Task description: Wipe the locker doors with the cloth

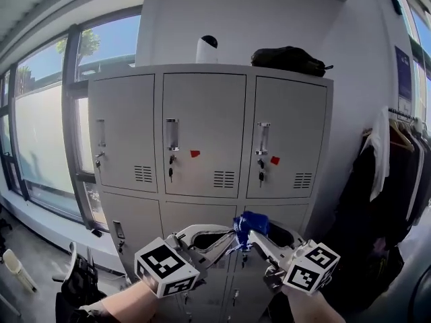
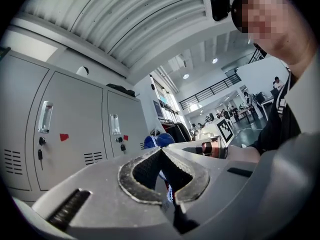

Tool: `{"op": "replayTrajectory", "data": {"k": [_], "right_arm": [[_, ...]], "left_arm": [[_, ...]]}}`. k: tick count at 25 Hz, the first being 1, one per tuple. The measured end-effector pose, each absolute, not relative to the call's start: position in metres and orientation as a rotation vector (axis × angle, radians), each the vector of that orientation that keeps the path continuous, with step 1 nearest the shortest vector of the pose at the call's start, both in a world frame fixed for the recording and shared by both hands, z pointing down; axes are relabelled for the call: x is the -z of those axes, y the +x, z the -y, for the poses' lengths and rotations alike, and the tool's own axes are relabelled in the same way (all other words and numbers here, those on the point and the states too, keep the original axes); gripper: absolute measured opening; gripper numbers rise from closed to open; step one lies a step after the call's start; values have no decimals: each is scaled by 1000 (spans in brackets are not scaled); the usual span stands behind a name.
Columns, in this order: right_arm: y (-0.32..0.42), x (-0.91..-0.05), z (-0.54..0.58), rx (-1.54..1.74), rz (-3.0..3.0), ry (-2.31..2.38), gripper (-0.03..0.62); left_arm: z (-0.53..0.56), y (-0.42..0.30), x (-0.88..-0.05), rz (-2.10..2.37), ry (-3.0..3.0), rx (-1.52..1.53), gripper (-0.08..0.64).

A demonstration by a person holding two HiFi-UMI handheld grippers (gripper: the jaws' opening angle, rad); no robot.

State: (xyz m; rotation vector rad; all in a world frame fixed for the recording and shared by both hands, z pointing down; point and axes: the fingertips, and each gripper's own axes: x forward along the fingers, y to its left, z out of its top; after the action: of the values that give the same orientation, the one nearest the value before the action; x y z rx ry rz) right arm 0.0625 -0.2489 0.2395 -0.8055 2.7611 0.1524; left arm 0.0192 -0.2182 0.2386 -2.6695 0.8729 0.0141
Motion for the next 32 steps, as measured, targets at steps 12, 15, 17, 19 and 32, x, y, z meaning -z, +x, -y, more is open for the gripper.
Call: {"op": "replayTrajectory", "data": {"k": [12, 15, 17, 19, 32], "right_arm": [[22, -155, 299, -321, -2691, -955, 155], [14, -133, 311, -365, -2674, -1011, 155], [12, -115, 319, -399, -2665, -1043, 155], [14, -93, 325, -436, -2655, -1059, 155], [82, 61, 423, -524, -2477, -1258, 155]], "left_arm": [[276, -21, -172, -668, -2685, -111, 8], [284, -30, -159, -601, -2684, -157, 8], [290, -36, -147, -577, -2679, -187, 8], [295, -38, -133, -556, -2670, -213, 6], [324, -9, -62, -610, -2578, -222, 8]]}}
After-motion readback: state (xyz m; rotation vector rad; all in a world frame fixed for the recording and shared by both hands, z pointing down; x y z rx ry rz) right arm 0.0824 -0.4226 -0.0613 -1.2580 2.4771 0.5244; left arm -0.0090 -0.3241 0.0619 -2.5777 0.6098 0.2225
